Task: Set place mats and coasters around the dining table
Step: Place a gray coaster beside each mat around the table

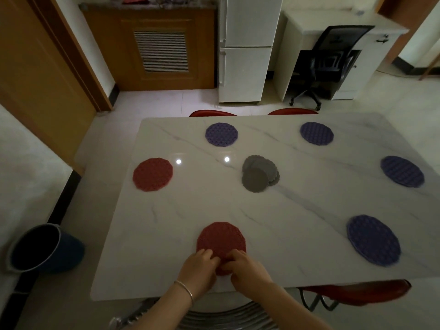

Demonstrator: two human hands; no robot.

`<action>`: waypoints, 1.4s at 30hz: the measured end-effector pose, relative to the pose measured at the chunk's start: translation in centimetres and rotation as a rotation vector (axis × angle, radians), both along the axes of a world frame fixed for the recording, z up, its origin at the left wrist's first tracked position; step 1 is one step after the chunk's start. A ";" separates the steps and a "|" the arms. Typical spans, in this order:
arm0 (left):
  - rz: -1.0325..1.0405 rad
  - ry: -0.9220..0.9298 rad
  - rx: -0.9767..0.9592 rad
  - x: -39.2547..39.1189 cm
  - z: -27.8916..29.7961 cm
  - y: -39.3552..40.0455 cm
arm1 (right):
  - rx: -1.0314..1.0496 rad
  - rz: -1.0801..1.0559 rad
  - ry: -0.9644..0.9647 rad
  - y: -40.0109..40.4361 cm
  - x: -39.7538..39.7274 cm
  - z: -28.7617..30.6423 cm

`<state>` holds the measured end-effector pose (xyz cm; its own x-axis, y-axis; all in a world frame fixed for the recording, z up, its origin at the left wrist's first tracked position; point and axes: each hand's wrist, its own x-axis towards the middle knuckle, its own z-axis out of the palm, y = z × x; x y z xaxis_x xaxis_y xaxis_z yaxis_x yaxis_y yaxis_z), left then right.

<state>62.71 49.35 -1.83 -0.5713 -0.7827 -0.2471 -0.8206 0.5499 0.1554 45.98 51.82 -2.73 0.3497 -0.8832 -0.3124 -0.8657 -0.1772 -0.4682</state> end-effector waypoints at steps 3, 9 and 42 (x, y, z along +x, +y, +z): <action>0.021 0.008 0.019 -1.4 0.6 -1.6 | -0.053 -0.112 0.004 -1.1 -1.7 1.1; 0.063 0.057 -0.003 -6.6 3.5 -6.0 | -0.109 -0.312 0.055 -5.8 -7.9 3.4; 0.793 0.200 0.107 -20.6 -1.3 -21.1 | -0.166 0.114 0.083 -23.7 -19.8 -3.5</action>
<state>42.15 28.27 -3.15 0.1002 -0.9501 -0.2955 -0.9102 -0.2075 0.3585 26.20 28.11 -6.23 0.4291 -0.8813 -0.1980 -0.8702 -0.3446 -0.3520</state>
